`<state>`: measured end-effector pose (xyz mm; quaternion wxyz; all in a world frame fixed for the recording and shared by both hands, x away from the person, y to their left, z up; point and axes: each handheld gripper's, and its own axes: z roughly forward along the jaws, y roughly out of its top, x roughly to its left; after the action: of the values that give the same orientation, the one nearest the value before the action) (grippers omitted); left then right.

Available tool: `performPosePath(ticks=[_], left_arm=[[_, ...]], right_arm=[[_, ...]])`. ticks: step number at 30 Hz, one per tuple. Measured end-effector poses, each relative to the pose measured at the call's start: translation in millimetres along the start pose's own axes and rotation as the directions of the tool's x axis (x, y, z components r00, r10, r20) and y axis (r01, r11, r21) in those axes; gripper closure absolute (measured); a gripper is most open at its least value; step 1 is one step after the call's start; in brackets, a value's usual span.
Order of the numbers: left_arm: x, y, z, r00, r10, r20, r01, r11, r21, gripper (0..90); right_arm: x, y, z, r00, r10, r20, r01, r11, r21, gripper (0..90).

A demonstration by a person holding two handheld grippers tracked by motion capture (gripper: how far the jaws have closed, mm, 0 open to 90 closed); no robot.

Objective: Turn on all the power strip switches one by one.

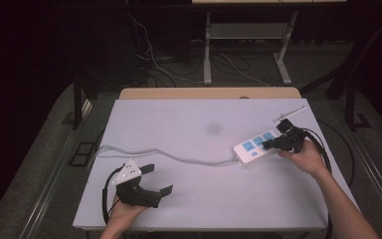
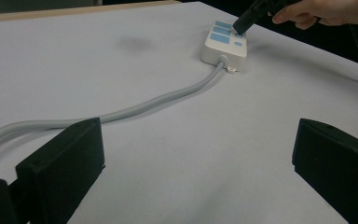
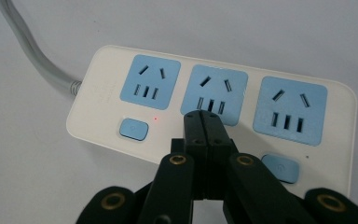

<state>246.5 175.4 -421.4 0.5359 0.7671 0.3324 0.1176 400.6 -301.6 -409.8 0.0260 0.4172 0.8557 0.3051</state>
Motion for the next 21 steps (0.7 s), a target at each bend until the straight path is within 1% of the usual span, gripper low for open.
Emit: performPosePath(ticks=[5, 8, 14, 18, 21], left_arm=[[0.2, -0.1, 0.0, 1.0000, 0.000, -0.001, 0.000, 1.0000, 0.000, 0.8], [0.0, -0.1, 0.8, 1.0000, 0.001, 0.000, -0.001, 1.0000, 0.005, 0.8], [-0.9, -0.3, 1.1, 1.0000, 0.005, -0.001, -0.005, 0.9999, 0.009, 0.8], [-1.4, -0.3, 1.7, 1.0000, 0.005, -0.001, -0.005, 0.9999, 0.009, 0.8], [-1.9, -0.3, 2.0, 1.0000, 0.006, 0.001, -0.006, 0.9999, 0.010, 0.8]], right_arm=[[-1.1, -0.5, 0.5, 1.0000, -0.001, -0.008, 0.000, 1.000, -0.001, 90.0], [-1.3, 0.0, 1.3, 1.0000, -0.005, -0.002, 0.005, 1.000, 0.000, 90.0], [-1.8, -0.1, 2.2, 0.9999, -0.008, -0.008, 0.008, 1.000, 0.004, 90.0], [2.2, 0.2, 2.8, 0.9993, -0.034, 0.017, 0.034, 0.999, 0.010, 90.0], [2.0, -0.6, 3.9, 0.9993, -0.037, 0.012, 0.037, 0.999, 0.009, 90.0]])
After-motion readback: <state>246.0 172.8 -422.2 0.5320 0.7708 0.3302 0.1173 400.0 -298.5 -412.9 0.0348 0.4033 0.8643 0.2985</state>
